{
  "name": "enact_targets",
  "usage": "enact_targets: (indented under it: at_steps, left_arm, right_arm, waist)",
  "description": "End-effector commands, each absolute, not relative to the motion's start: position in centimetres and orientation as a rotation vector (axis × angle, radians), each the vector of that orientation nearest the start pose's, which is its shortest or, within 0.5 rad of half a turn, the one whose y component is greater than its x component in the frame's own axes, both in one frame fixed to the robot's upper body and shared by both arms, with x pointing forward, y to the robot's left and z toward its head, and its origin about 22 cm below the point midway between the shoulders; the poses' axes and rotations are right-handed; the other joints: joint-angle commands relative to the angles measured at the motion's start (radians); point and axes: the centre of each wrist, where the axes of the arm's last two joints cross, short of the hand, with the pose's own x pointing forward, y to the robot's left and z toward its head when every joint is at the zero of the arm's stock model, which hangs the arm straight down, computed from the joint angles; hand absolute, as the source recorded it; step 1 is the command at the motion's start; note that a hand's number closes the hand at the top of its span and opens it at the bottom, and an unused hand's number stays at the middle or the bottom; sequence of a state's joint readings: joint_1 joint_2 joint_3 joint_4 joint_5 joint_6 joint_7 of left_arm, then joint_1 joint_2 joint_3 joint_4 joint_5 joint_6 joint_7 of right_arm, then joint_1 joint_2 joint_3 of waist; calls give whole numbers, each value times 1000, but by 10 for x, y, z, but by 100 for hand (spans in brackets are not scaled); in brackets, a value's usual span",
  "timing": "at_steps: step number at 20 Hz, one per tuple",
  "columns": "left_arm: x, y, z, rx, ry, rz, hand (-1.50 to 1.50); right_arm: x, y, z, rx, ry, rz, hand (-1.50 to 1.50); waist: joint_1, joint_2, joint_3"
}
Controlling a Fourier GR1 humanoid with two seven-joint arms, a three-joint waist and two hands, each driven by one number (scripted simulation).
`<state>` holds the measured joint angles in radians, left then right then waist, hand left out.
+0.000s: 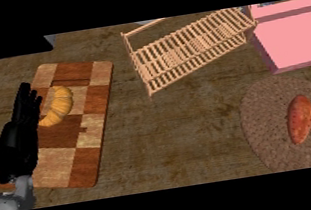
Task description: Pick the sweet potato from the placemat and place it in the tiered shelf
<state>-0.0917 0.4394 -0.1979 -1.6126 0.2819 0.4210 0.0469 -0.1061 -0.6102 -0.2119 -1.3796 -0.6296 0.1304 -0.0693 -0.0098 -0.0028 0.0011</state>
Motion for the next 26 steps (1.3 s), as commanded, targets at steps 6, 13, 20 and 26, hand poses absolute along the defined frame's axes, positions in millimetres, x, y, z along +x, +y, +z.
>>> enact_targets:
  at_steps: [6, 13, 20, 26]
  left_arm:
    - [258, 279, 56, 264, -1589, 54, 0]
    - [251, 263, 55, 255, -1616, 38, 0]
    - [252, 258, 80, 212, -1610, 11, 0]
    - [257, 252, 52, 237, -1624, 35, 0]
  right_arm:
    - [239, -429, 175, -121, -1496, 527, -150]
    - [237, -393, 221, -516, -1264, 916, -150]
    - [242, -338, 204, -617, -1065, 938, -150]
    - [241, -305, 181, -742, -976, 1021, -150]
  waist:
    - [-11, -3, -4]
    - [6, -4, -4]
    - [29, 2, -1]
    - [15, 3, -2]
